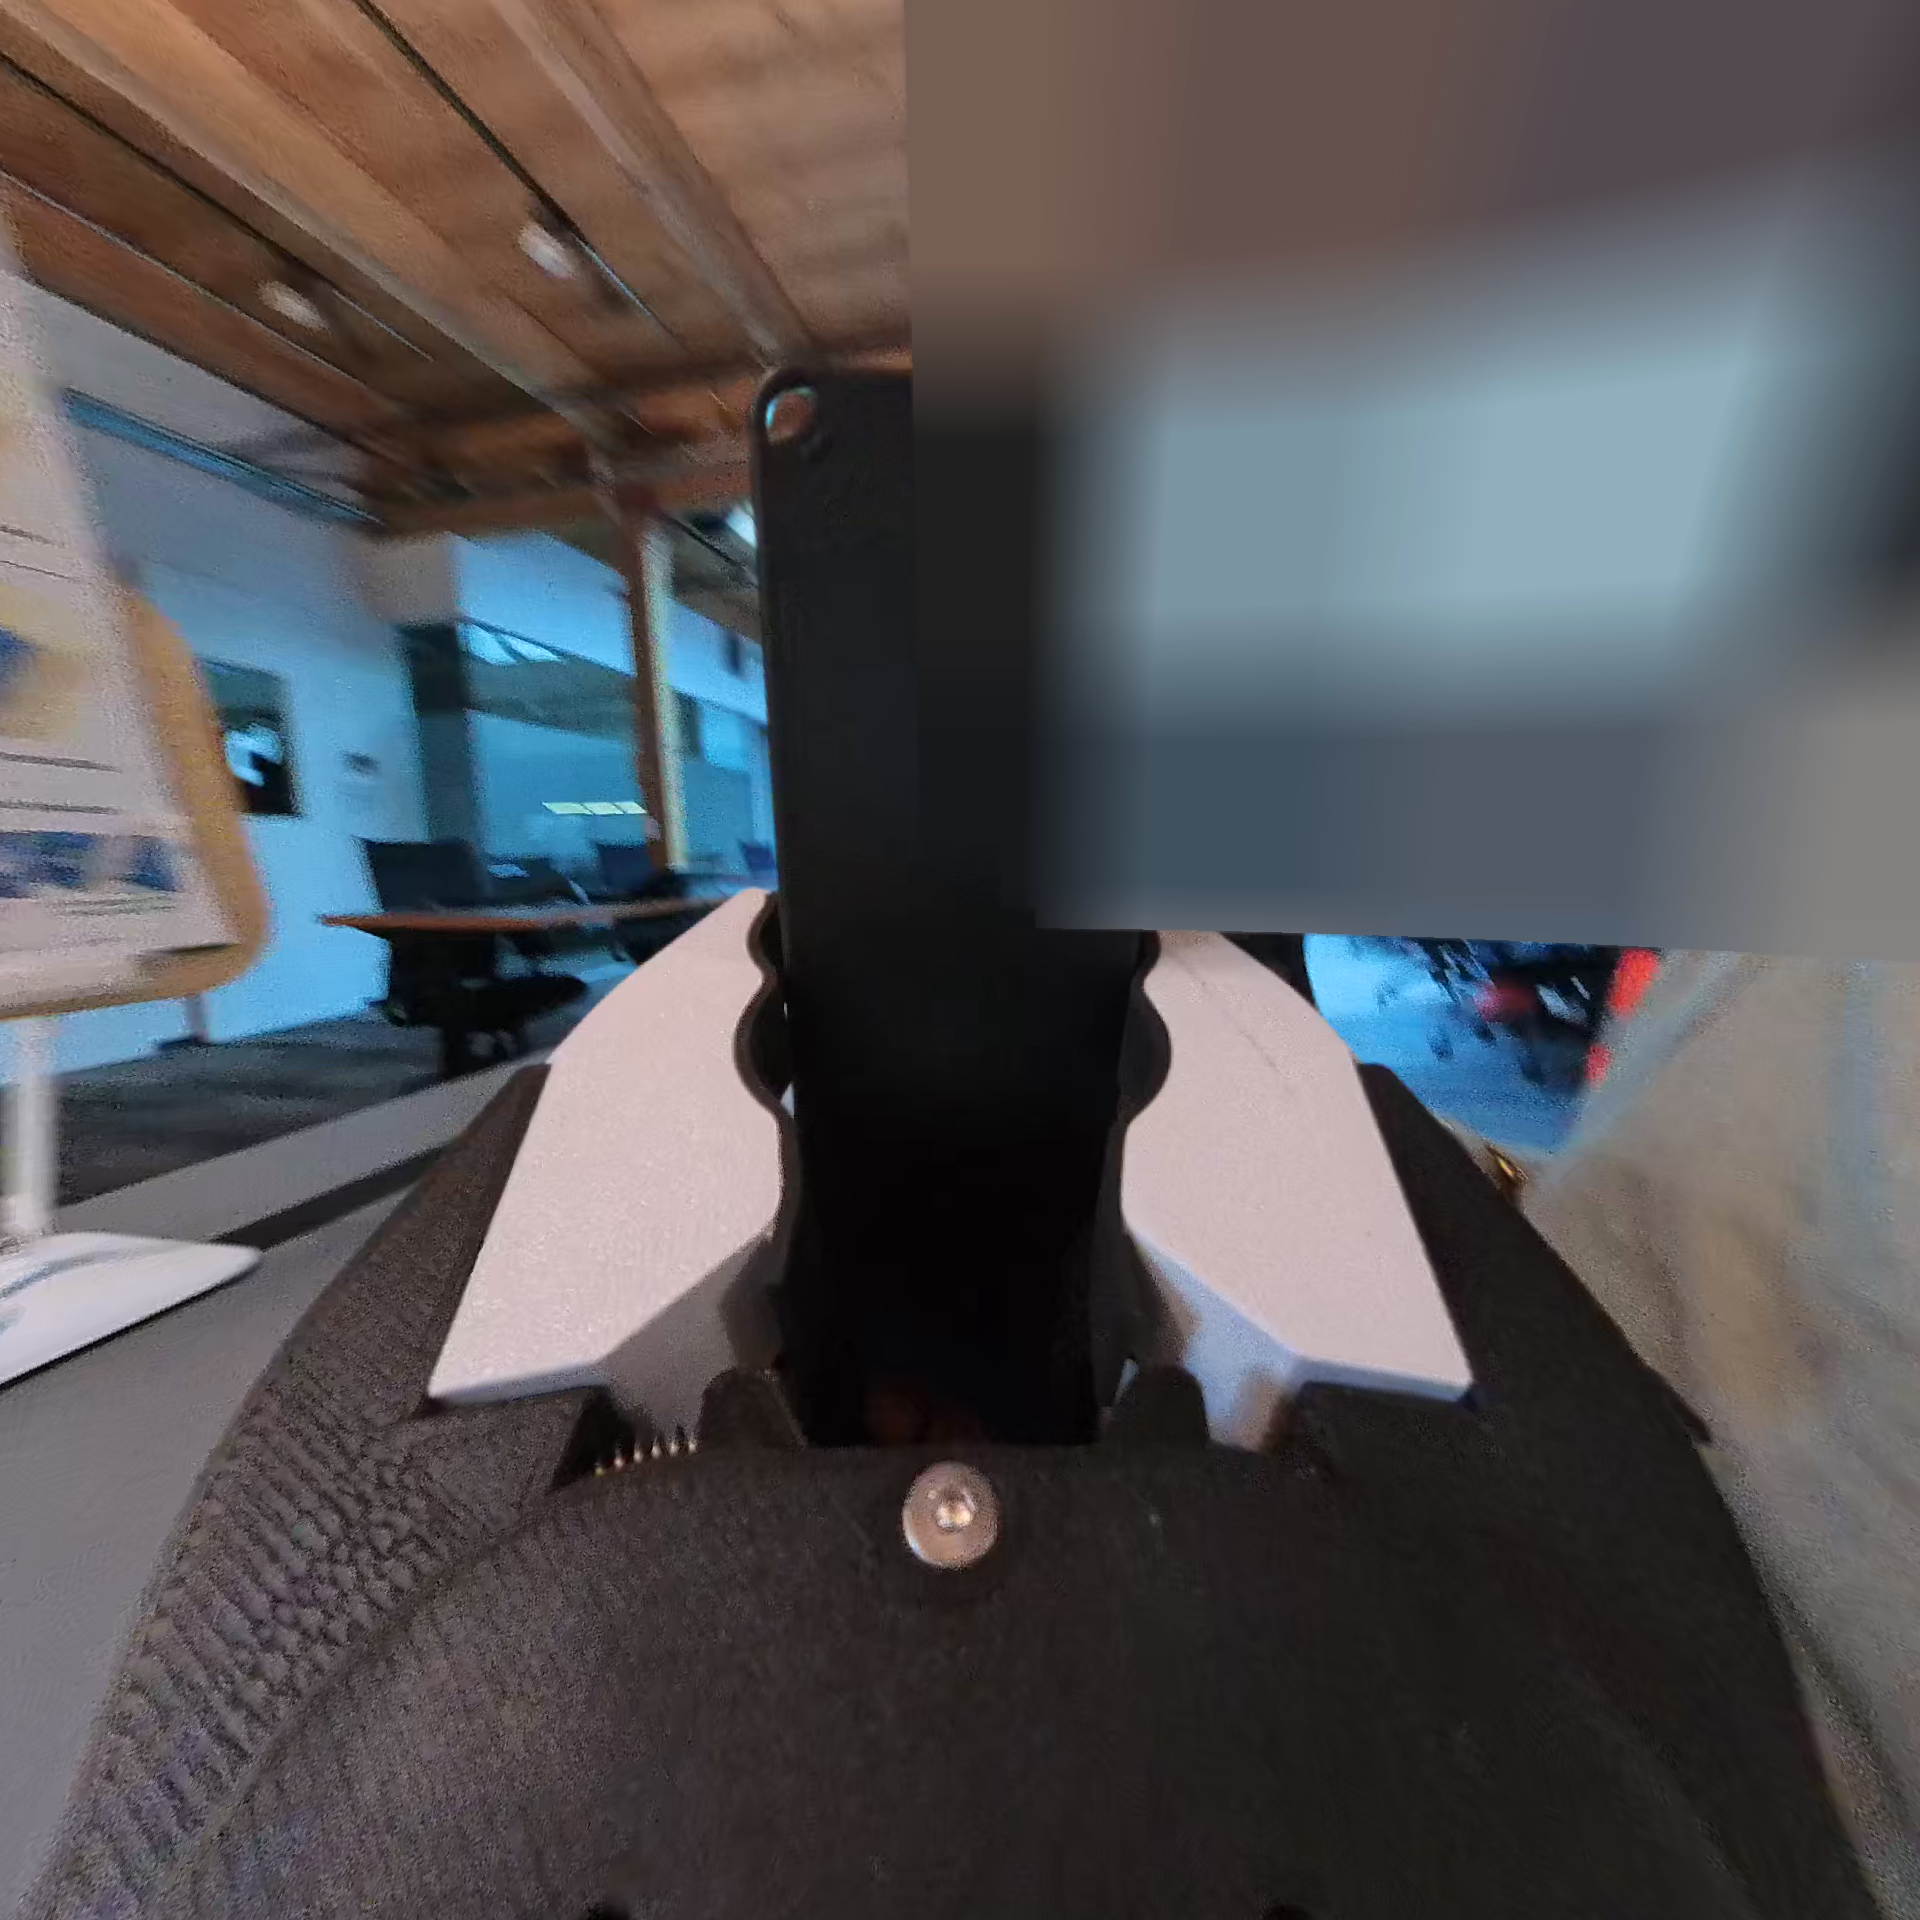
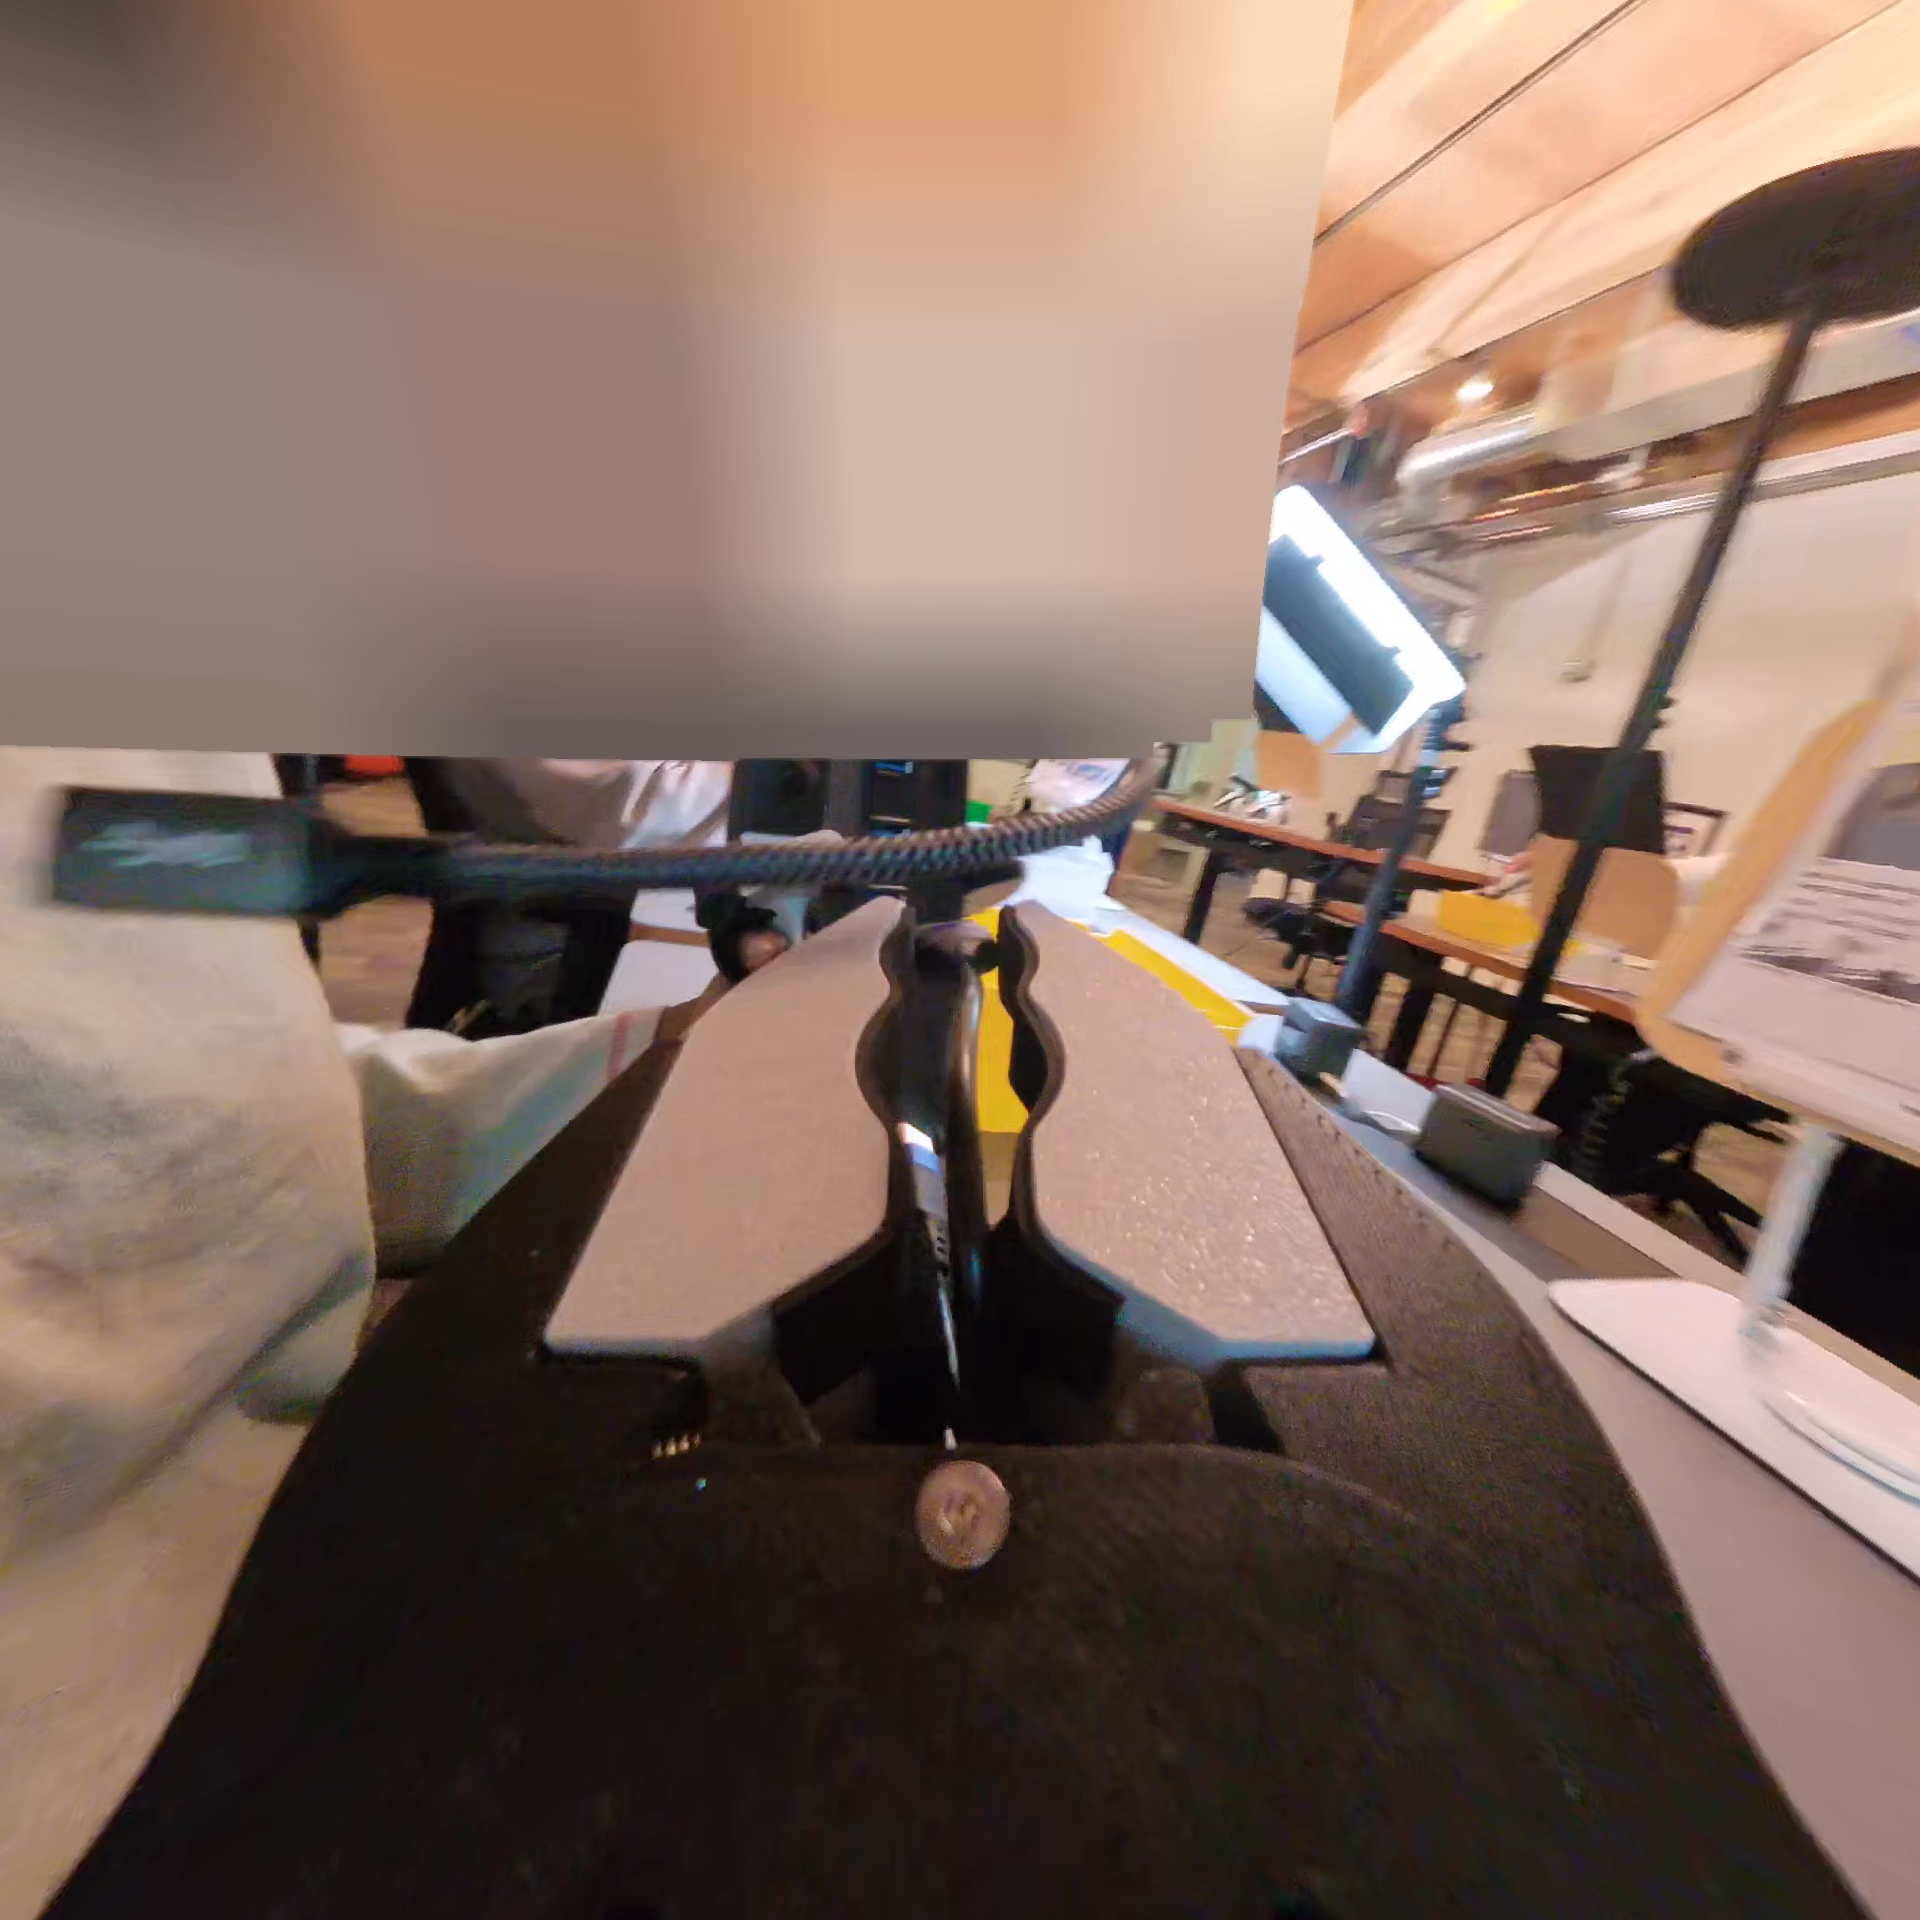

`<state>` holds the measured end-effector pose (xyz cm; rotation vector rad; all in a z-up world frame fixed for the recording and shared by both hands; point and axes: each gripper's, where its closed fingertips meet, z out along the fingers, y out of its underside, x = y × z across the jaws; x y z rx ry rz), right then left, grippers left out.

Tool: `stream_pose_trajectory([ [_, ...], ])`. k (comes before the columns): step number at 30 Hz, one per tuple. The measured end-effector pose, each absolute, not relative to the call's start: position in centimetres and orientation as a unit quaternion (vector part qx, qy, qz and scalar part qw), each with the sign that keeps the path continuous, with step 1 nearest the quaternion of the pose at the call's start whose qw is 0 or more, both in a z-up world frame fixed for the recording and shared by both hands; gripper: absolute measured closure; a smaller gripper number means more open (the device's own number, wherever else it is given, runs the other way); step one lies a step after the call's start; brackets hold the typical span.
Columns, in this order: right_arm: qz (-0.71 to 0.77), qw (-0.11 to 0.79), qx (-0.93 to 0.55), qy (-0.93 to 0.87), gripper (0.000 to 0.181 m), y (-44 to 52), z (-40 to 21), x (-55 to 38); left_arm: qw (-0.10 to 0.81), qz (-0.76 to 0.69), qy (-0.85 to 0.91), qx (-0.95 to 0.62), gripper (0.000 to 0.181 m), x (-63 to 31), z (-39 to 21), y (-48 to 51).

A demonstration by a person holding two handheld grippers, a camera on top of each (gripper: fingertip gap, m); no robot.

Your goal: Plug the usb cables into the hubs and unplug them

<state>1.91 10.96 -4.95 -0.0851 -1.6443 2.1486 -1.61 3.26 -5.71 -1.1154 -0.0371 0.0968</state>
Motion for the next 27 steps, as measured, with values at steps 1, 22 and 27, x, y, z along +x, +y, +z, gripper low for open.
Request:
stream_pose_trajectory([
  [1,0.777,0.222,-0.044,-0.587,0.167,12.4,-4.6,1.8,0.858,0.052,-0.034,-0.51,0.119,-2.3,-5.4,1.8],
  [22,0.448,0.478,-0.281,-0.701,0.166,30.5,-5.8,-2.7,0.886,-0.003,-0.019,-0.463,0.12,-1.8,-5.6,1.2],
  [27,0.347,0.476,-0.366,-0.72,0.166,36.4,-7.8,-3.9,0.88,0.003,-0.018,-0.474,0.12,-1.8,-5.9,1.6],
])
